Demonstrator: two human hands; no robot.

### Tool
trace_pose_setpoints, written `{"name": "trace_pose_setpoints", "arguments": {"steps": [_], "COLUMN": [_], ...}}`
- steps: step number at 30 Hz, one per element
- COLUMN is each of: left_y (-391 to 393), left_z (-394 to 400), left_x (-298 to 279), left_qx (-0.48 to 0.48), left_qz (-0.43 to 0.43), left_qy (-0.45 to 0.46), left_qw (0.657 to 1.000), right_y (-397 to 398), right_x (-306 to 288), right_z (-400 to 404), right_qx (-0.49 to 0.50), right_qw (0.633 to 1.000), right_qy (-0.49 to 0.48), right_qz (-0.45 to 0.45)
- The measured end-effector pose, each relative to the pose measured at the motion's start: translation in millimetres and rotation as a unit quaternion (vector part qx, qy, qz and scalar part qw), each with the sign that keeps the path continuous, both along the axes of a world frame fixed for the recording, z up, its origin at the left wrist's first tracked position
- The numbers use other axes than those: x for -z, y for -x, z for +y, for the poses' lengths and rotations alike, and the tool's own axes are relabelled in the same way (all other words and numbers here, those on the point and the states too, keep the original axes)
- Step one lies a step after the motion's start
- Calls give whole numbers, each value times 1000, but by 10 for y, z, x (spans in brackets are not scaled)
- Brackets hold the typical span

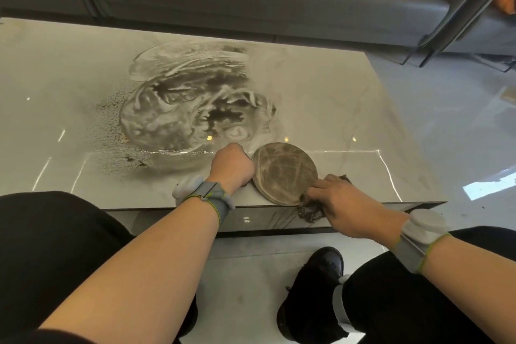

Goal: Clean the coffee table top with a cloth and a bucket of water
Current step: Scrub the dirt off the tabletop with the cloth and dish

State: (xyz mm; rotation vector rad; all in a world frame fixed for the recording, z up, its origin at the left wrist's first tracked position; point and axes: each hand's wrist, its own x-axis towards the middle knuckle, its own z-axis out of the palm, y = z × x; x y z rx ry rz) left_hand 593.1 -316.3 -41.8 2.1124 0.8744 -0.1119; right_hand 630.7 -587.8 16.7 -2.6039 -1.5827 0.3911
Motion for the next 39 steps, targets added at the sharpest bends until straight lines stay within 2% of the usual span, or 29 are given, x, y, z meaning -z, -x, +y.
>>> {"name": "trace_pose_setpoints", "arguments": {"steps": [3, 9, 13, 17, 22, 30, 39], "left_y": [-12, -14, 32, 83, 82, 38, 12], "left_z": [4, -3, -26, -43, -59, -31, -17], "left_x": [9, 2, -26, -83, -73, -37, 11], "left_qx": [5, 21, 24, 27, 26, 16, 14], "left_qz": [3, 13, 4, -8, -8, 4, -4], "left_qy": [0, -10, -19, -48, -72, -25, -3], "left_qw": [1000, 1000, 1000, 998, 997, 1000, 1000], "right_y": [-52, -361, -350, -245, -139, 85, 371], "right_x": [-130, -248, -87, 31, 19, 66, 84], "right_z": [-62, 308, 672, 636, 537, 615, 730], "right_qx": [43, 185, 178, 174, 267, 378, 404], "right_qw": [999, 978, 980, 980, 961, 924, 912], "right_qy": [18, -84, -78, -58, -52, -45, -74], "right_qz": [9, -40, -40, -73, -48, -30, -12]}}
